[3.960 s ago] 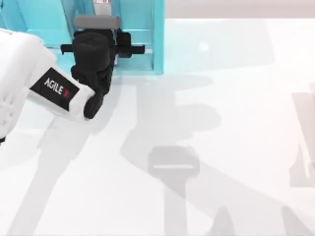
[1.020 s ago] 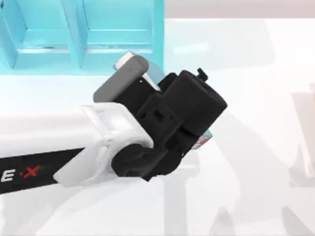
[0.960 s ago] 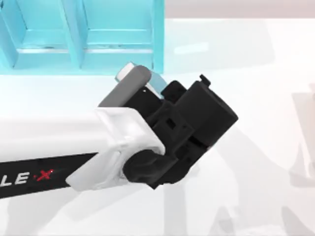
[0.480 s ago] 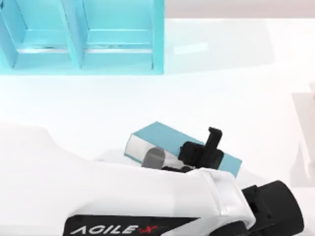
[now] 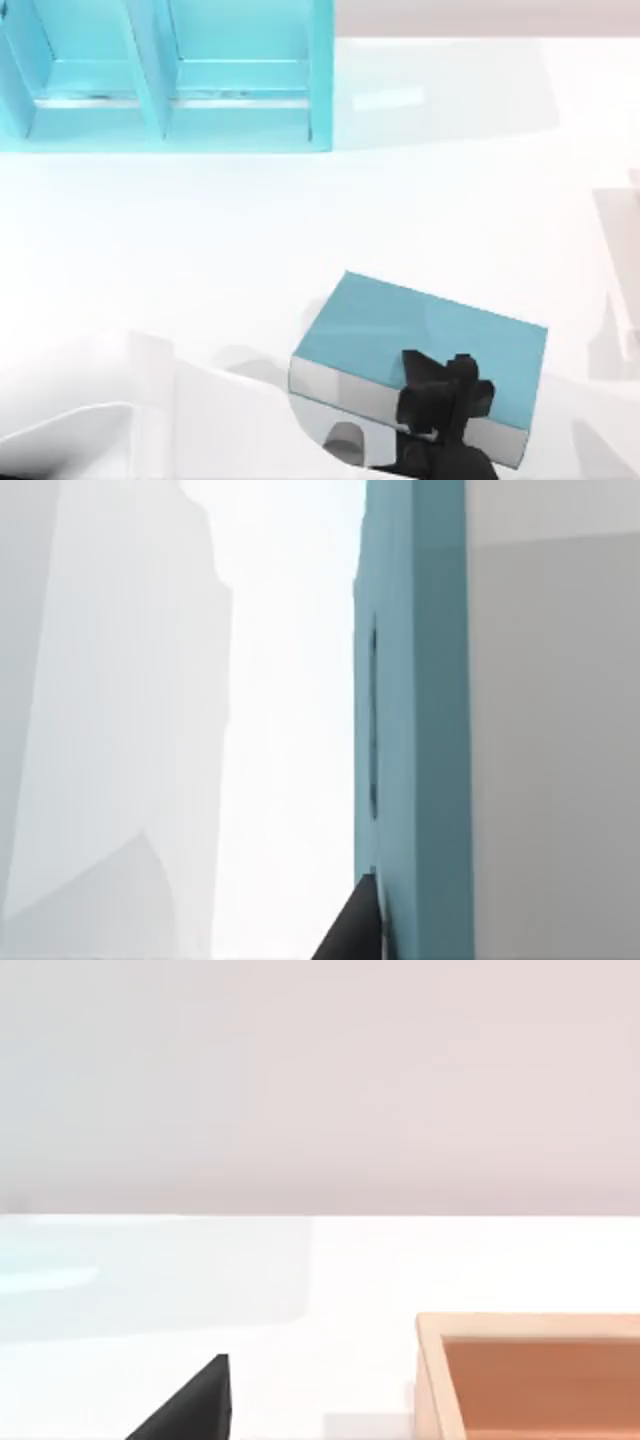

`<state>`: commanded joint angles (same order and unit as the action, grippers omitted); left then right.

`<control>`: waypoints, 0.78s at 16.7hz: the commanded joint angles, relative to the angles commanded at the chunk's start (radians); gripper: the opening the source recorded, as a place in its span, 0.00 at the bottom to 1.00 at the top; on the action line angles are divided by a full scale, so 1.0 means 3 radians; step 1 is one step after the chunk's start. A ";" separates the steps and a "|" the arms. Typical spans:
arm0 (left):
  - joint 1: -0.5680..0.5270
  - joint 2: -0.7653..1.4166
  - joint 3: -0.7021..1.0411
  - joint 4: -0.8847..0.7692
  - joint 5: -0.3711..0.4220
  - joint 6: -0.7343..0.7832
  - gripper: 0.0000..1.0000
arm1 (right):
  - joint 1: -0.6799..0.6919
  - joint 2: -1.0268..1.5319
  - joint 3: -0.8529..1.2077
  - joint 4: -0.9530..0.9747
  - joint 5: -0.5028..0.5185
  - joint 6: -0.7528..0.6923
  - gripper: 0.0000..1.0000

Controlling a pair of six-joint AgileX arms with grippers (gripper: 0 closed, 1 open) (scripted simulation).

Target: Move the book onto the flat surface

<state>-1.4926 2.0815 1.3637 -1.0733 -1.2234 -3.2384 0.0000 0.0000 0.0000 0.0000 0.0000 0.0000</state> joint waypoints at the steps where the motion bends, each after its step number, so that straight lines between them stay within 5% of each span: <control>1: -0.0052 0.0048 0.0042 -0.0082 -0.0070 -0.0194 0.00 | 0.0000 0.0000 0.0000 0.0000 0.0000 0.0000 1.00; 5: -0.0167 0.0150 0.0136 -0.0257 -0.0233 -0.0611 0.00 | 0.0000 0.0000 0.0000 0.0000 0.0000 0.0000 1.00; 13: -0.0169 0.0164 0.0144 -0.0296 -0.0227 -0.0649 0.00 | 0.0000 0.0000 0.0000 0.0000 0.0000 0.0000 1.00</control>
<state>-1.5435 2.1306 1.4070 -1.1620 -1.2914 -3.4330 0.0000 0.0000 0.0000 0.0000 0.0000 0.0000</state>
